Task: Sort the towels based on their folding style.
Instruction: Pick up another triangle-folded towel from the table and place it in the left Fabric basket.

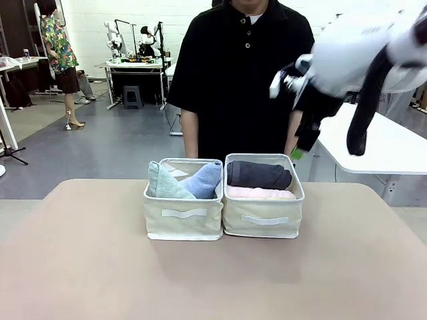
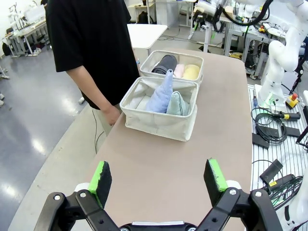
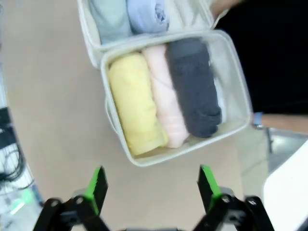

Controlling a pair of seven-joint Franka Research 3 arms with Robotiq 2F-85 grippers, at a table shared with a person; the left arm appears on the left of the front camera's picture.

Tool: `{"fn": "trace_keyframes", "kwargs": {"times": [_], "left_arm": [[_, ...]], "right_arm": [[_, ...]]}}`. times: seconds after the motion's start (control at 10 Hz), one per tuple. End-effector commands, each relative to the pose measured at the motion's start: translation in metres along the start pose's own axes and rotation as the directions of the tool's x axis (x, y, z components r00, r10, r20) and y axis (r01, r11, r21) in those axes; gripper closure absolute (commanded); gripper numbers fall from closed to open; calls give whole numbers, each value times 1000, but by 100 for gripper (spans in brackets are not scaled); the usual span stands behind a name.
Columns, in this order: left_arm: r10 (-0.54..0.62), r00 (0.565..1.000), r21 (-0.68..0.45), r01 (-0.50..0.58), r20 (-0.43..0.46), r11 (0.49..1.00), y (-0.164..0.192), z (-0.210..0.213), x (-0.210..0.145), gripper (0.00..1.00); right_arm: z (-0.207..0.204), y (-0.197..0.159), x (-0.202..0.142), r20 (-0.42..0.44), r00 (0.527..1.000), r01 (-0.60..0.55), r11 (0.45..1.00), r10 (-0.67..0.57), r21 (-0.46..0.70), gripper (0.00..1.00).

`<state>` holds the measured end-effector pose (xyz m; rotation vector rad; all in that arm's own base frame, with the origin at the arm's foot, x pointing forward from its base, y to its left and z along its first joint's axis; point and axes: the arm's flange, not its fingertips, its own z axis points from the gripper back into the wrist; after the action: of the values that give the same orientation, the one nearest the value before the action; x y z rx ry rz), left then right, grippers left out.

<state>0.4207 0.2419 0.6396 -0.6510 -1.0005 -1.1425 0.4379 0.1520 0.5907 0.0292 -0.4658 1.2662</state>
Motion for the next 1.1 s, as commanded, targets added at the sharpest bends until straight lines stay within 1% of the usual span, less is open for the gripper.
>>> {"fn": "trace_keyframes", "kwargs": {"times": [0.0, 0.1, 0.2, 0.3, 0.4, 0.6, 0.7, 0.8, 1.0], "left_arm": [[-5, 1000, 6, 5, -21, 1000, -2, -1, 0, 0], [-5, 1000, 6, 5, -21, 1000, -2, -1, 0, 0], [-5, 1000, 6, 5, -21, 1000, -2, -1, 0, 0], [-5, 1000, 6, 5, -21, 1000, -2, -1, 0, 0], [-5, 1000, 6, 5, -21, 1000, -2, -1, 0, 0], [-5, 1000, 6, 5, -21, 1000, -2, -1, 0, 0], [-5, 1000, 6, 5, -21, 1000, -2, -1, 0, 0], [-5, 1000, 6, 5, -21, 1000, -2, -1, 0, 0], [-5, 1000, 6, 5, -21, 1000, -2, -1, 0, 0]], "right_arm": [[100, -5, -73, 293, 955, 27, 998, -41, 52, 2], [128, -12, -108, 395, 916, 49, 996, -73, 71, 2], [149, -21, -143, 493, 866, 26, 993, -82, 118, 2], [159, -36, -179, 561, 821, 45, 991, -109, 127, 2], [159, -50, -220, 592, 797, 30, 987, -119, 159, 2], [150, -65, -279, 579, 814, -73, 980, -50, 188, 2], [148, -73, -303, 591, 802, -34, 982, -83, 184, 2], [148, -80, -328, 628, 775, -48, 985, -70, 168, 2], [152, -88, -361, 694, 713, -19, 987, -99, 160, 2]]}}
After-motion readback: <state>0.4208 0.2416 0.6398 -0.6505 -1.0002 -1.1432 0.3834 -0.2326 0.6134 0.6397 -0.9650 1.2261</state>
